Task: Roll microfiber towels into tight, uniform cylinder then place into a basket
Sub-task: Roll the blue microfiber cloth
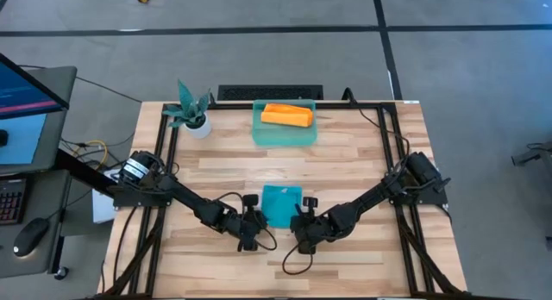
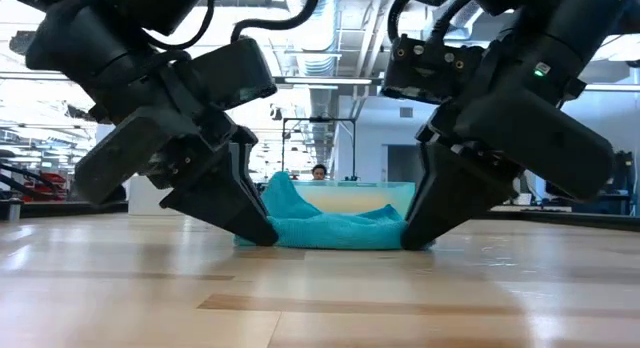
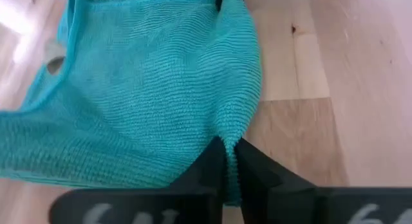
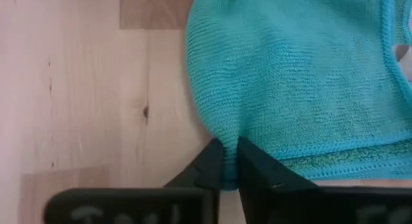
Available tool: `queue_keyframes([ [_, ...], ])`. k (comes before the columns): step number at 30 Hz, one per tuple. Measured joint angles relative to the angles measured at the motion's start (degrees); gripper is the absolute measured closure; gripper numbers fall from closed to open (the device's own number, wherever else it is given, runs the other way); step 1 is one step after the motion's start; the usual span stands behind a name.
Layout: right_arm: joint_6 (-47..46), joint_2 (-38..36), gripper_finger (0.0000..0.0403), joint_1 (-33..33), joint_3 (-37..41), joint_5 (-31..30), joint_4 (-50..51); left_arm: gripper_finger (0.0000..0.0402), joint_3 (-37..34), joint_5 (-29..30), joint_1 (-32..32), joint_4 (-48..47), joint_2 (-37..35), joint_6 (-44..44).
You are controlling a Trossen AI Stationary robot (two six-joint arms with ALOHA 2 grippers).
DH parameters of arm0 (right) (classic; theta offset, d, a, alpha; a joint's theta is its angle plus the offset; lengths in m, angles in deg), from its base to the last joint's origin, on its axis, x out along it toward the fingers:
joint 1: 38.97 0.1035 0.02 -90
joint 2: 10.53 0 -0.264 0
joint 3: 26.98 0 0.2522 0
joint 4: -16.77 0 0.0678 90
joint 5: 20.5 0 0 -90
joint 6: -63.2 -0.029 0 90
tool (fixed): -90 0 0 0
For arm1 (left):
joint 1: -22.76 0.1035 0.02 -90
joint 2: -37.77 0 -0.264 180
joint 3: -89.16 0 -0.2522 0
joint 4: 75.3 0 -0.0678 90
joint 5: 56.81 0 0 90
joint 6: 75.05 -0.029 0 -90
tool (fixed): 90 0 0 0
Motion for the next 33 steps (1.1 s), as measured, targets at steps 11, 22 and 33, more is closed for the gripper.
queue_keyframes([
  [11,0.0,0.1,0.0385,1.1,-4.4,11.4,-0.5,0.0387,-0.3,-10.2,-0.1,-6.3,-7.2,11.4],
  [22,-6.5,0.0,0.0391,1.3,-8.6,16.3,-0.2,0.0387,-0.2,-17.0,0.2,-8.6,-8.2,29.8],
  [33,-11.1,-0.2,0.0392,0.6,-8.6,14.6,0.6,0.0386,-0.2,-18.1,0.3,-8.9,-8.3,32.8],
])
